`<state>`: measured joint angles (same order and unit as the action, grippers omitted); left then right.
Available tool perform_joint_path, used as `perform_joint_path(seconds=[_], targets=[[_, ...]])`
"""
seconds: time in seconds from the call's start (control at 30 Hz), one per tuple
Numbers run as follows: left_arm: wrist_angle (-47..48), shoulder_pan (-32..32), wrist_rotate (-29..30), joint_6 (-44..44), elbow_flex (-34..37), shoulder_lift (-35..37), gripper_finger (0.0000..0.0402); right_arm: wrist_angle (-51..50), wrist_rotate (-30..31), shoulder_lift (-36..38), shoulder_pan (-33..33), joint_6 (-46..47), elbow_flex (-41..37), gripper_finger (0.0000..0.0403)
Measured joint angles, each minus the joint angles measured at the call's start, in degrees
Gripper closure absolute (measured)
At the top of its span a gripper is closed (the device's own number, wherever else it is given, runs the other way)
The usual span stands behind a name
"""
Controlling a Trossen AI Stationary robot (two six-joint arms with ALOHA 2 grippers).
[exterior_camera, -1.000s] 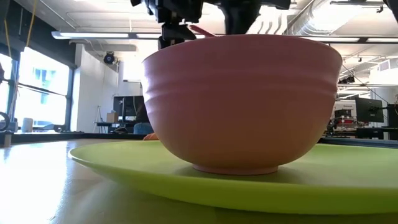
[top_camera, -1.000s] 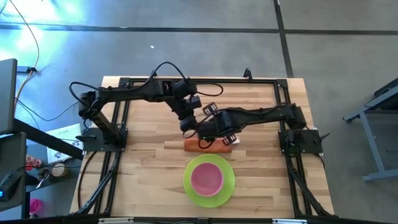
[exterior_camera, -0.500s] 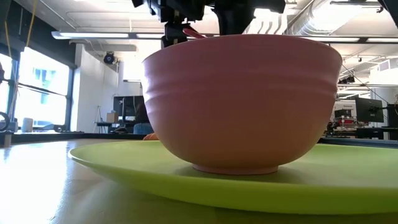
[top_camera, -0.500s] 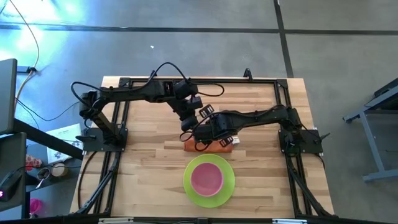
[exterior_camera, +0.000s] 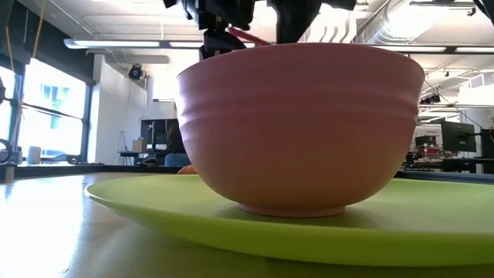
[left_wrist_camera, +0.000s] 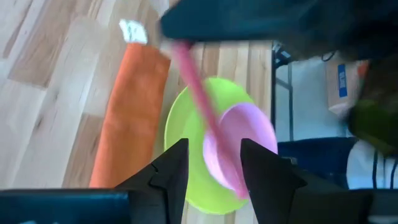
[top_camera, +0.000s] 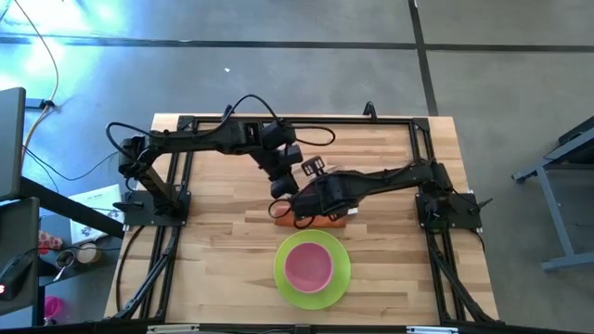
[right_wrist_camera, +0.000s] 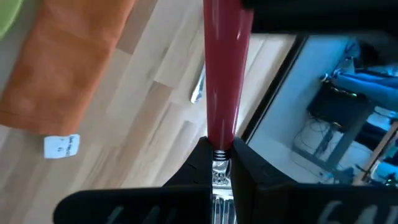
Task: Set table place
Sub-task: Put the pink fork to the left of the green plate
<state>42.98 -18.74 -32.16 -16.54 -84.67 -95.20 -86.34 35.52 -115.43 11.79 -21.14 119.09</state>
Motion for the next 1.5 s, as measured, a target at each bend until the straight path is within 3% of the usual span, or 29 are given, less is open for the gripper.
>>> perform_joint_path(seconds=[0.23, 0.7, 0.8, 0.93, 1.1, 1.3, 1.5], targets=[[-0.8, 0.0, -0.6, -0.4, 0.0, 0.0, 0.0266, -0.6, -0.3, 3.6, 0.3, 2.1, 0.0, 0.0403], [-2.2, 0.1, 1.0, -3.0, 0.0, -1.6, 0.0268, 4.4, -1.0, 3.2, 0.3, -5.1, 0.0, 0.0403], [-1.9, 0.1, 1.3, -3.1, 0.0, -2.2, 0.0296, 4.3, -1.0, 3.2, 0.2, -5.1, 0.0, 0.0403], [-2.9, 0.1, 1.9, -2.5, 0.0, -2.5, 0.0381, 3.4, -1.0, 3.2, 0.2, -4.7, 0.0, 0.0403], [-3.3, 0.2, 2.7, -2.8, 0.0, -2.4, 0.0386, 2.7, -1.0, 3.2, 0.3, -4.3, 0.0, 0.0401], [-3.8, 0.2, 3.0, -2.9, -0.1, -2.5, 0.0387, 0.6, -3.3, 3.9, 0.3, 4.7, 0.0, 0.0355], [-2.8, -0.2, 6.1, -3.2, 0.1, -2.6, 0.0387, -4.0, -4.8, 7.5, 0.7, 19.4, 0.1, 0.0298]])
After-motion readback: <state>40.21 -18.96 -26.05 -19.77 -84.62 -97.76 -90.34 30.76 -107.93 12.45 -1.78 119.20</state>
